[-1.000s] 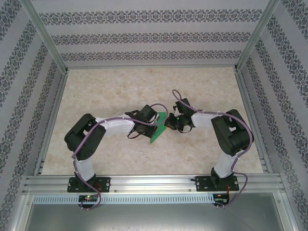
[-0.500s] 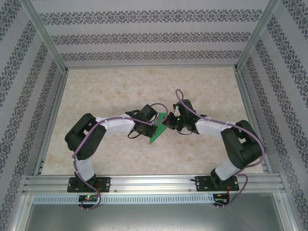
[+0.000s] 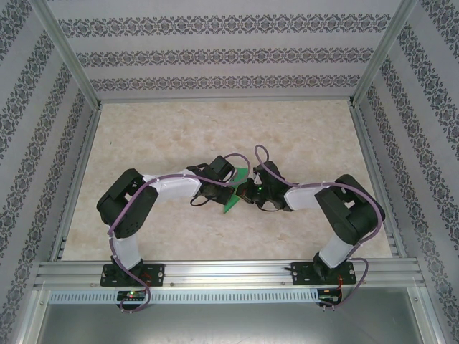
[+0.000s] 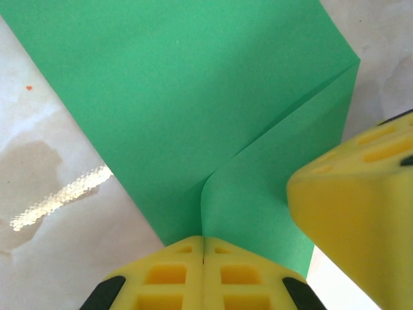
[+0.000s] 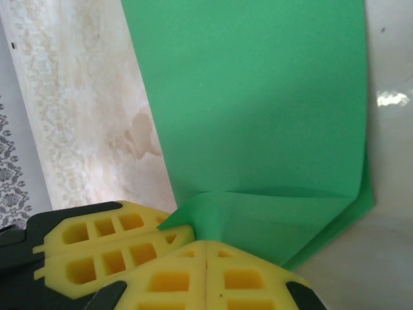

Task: Fold a paper plane with a square sheet of paper (pick it up from the middle)
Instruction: Third fold the triangle at the center of the table.

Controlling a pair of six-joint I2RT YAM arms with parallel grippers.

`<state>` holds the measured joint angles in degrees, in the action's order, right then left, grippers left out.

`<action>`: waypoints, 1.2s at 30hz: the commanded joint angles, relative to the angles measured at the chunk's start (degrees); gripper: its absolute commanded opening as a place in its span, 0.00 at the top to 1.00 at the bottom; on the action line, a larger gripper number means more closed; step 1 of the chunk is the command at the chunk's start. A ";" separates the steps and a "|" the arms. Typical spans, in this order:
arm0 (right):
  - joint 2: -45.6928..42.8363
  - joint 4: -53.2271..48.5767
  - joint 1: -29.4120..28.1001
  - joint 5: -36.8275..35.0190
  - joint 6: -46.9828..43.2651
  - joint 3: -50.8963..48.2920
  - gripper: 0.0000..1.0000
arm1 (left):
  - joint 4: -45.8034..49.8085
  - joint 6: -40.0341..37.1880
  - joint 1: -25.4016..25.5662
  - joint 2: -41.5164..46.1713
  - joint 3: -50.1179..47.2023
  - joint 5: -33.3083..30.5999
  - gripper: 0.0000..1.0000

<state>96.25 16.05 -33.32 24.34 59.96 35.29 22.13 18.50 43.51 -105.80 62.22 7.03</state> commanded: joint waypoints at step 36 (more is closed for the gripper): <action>2.06 14.07 -6.77 -7.06 7.99 -6.57 0.97 | 1.59 1.05 -0.79 -2.25 1.29 -0.05 1.00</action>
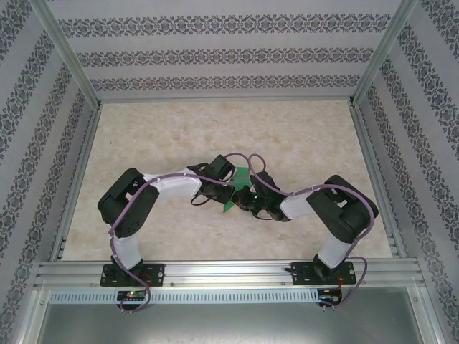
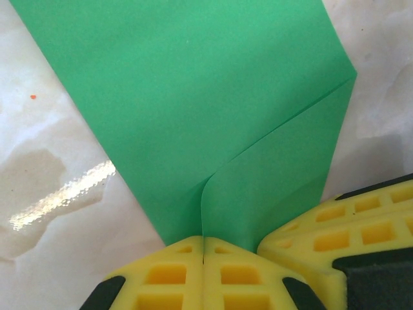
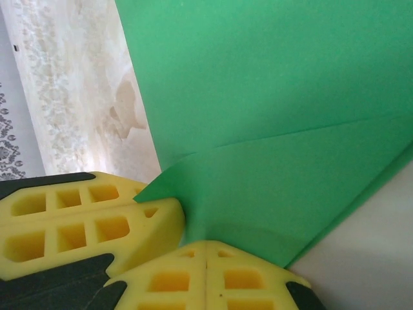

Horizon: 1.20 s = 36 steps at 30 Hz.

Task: Fold a paper plane with a square sheet of paper (pick it up from the middle)
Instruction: Third fold the triangle at the center of the table.

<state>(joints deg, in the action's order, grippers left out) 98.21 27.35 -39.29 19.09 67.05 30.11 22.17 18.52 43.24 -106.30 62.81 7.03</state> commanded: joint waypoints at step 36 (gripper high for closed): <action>-6.22 -0.51 -7.60 -6.92 2.69 -1.79 0.96 | 1.49 0.02 -1.49 -2.75 0.41 2.06 1.00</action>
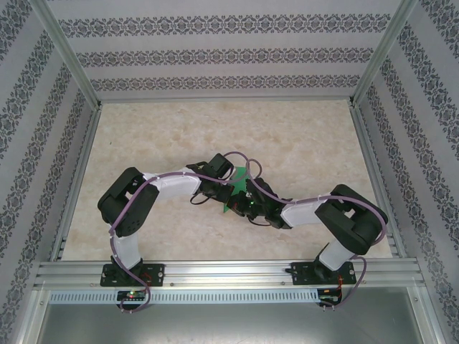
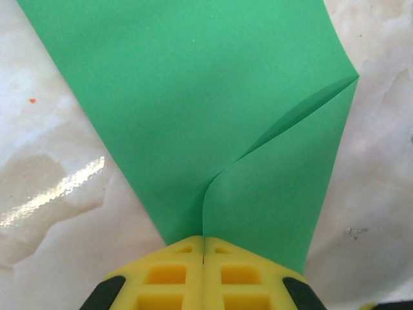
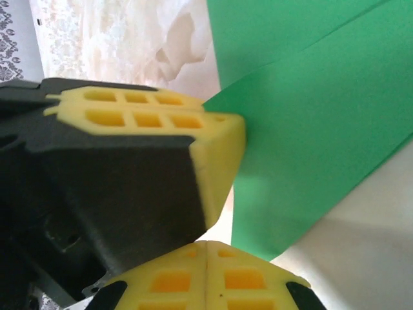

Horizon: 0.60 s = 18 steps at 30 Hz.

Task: Fold a paper plane with a square sheet of paper (pick it up from the middle)
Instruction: Third fold the triangle at the center of the table.

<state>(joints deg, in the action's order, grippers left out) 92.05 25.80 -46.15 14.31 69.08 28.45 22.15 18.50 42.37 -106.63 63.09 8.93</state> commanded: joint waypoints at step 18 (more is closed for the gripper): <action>2.34 3.33 -1.55 -3.05 1.69 -0.57 0.97 | 1.58 0.11 -0.68 -2.81 0.93 0.49 1.00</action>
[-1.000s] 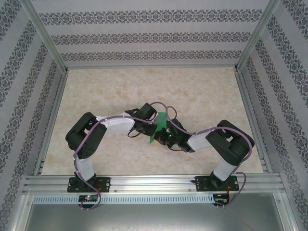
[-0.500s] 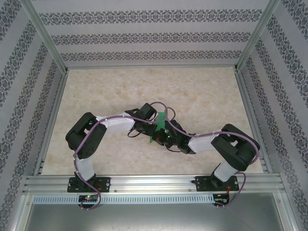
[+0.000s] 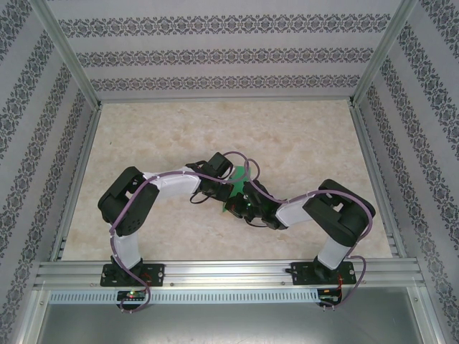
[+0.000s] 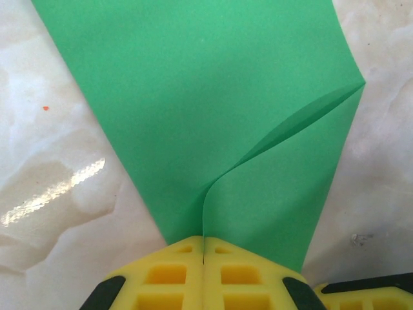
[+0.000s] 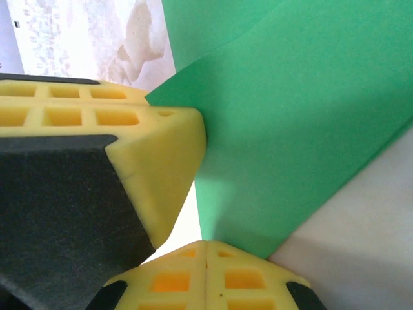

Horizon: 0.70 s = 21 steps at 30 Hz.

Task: Fold a paper plane with a square sheet of paper (pick it up from the middle)
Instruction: Third fold the triangle at the center of the table.

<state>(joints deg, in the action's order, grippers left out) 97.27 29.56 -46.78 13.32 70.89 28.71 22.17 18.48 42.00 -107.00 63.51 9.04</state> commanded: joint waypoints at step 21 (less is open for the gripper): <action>-0.22 -10.35 -2.16 -3.79 -0.06 3.42 0.98 | 1.50 -0.03 -0.80 -3.13 1.01 0.98 1.00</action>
<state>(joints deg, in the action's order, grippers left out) 97.82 23.29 -49.36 11.92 70.89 32.23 22.13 18.48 41.63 -107.90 64.55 10.15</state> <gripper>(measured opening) 0.041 0.061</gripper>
